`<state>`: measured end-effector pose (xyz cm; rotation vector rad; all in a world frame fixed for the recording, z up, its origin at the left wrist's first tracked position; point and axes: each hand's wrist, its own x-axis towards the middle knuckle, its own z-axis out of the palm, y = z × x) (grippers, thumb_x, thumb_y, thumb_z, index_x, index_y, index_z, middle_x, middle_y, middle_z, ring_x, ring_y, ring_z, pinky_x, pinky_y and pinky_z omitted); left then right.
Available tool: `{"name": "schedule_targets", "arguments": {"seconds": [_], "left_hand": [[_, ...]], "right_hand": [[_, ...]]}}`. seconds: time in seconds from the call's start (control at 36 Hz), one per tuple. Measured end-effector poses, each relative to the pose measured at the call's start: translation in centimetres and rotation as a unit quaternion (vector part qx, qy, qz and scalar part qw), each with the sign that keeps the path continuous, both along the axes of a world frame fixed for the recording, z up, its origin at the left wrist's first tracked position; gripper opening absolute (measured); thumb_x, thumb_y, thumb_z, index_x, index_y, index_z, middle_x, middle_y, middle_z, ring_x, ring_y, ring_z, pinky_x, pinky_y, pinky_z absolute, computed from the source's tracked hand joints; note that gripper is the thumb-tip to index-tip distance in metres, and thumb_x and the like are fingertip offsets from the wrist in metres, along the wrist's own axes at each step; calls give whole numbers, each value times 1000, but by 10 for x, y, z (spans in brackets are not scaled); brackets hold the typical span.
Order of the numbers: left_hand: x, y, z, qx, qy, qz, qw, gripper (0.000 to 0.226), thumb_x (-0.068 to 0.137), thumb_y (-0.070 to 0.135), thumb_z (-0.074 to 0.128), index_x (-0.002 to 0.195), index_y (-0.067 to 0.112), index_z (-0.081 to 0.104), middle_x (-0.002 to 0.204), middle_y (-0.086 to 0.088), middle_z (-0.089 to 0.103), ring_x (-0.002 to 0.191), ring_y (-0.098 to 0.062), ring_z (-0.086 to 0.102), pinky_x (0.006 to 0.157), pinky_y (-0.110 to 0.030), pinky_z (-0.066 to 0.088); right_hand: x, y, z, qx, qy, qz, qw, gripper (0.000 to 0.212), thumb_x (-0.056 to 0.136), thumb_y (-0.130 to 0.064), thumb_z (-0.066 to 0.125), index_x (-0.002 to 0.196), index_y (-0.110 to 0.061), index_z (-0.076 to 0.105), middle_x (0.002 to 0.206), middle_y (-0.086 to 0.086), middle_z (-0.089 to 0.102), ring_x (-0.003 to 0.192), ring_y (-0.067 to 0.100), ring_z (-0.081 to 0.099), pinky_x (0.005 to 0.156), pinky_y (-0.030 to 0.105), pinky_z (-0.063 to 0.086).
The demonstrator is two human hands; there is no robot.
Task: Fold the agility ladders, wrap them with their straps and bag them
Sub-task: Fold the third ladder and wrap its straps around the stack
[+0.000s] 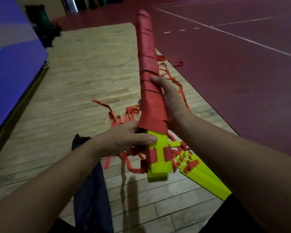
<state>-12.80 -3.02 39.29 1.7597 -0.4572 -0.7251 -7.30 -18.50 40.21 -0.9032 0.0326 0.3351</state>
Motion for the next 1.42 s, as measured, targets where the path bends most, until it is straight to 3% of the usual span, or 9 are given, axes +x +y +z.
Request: {"name": "schedule_targets", "arguments": {"seconds": [0.08, 0.31, 0.42, 0.5, 0.86, 0.97, 1.11, 1.25, 1.42], "left_hand": [[-3, 3, -6, -31, 20, -33, 999, 57, 59, 59, 88, 104, 28, 72, 107, -11, 70, 106, -40, 63, 99, -64, 44], [-1, 14, -3, 66, -15, -67, 995, 79, 62, 75, 77, 119, 21, 65, 118, -9, 70, 107, -23, 69, 93, -32, 53], [5, 25, 0, 146, -34, -86, 985, 43, 86, 58, 63, 122, 35, 66, 117, 6, 71, 109, -16, 66, 97, -40, 51], [9, 30, 0, 180, -56, -114, 975, 6, 86, 47, 66, 89, 42, 68, 89, 13, 64, 84, -16, 62, 80, -46, 52], [7, 11, -1, 217, 74, -182, 956, 20, 95, 9, 55, 115, 8, 54, 105, -12, 75, 89, -37, 71, 80, -45, 58], [9, 14, -2, 217, 159, -179, 946, 47, 92, 13, 48, 137, 11, 36, 105, -16, 75, 61, -25, 59, 61, -33, 49], [6, 10, -3, 130, 134, -171, 967, 23, 89, 8, 44, 107, 3, 59, 91, -17, 72, 88, -32, 71, 69, -30, 54], [1, 4, -10, 125, 85, -94, 984, 19, 95, 1, 43, 106, 5, 58, 84, -13, 67, 77, -29, 67, 73, -48, 45], [-6, -11, -3, 125, 112, -20, 986, 38, 83, 55, 63, 91, 18, 59, 57, 5, 48, 50, -10, 45, 54, -22, 39]], "right_hand": [[-7, 5, 5, 93, 7, 120, 988, 29, 81, -27, 61, 97, -3, 58, 77, 12, 60, 69, 25, 62, 67, 32, 57], [-10, -2, 15, 10, -10, 174, 985, 5, 88, -10, 45, 85, -8, 48, 70, 9, 55, 53, 16, 55, 53, 25, 52], [-10, -10, 16, -74, -34, 163, 983, 5, 93, -8, 44, 89, -8, 47, 73, 11, 54, 54, 20, 55, 53, 26, 52], [-11, -13, 13, -148, -90, 129, 976, 2, 94, -3, 48, 93, -5, 48, 75, 17, 54, 57, 25, 57, 54, 30, 53], [-6, -6, 11, -219, -146, 27, 964, 8, 91, 2, 54, 84, -4, 53, 75, 20, 54, 54, 28, 59, 56, 33, 54], [-5, -7, 12, -246, -141, 14, 959, 6, 93, -8, 57, 89, -5, 53, 75, 21, 56, 54, 29, 59, 55, 35, 54], [-4, -5, 19, -311, -122, -45, 942, 60, 101, -60, 40, 100, -3, 61, 74, 19, 64, 60, 32, 65, 63, 47, 60], [-3, -3, 19, -308, -139, -103, 935, 47, 104, -46, 44, 102, -3, 62, 79, 18, 67, 61, 29, 64, 60, 39, 57], [-4, 1, 19, -321, -131, -131, 929, 54, 86, -43, 75, 119, -9, 51, 95, 8, 65, 74, 17, 64, 66, 37, 57]]}}
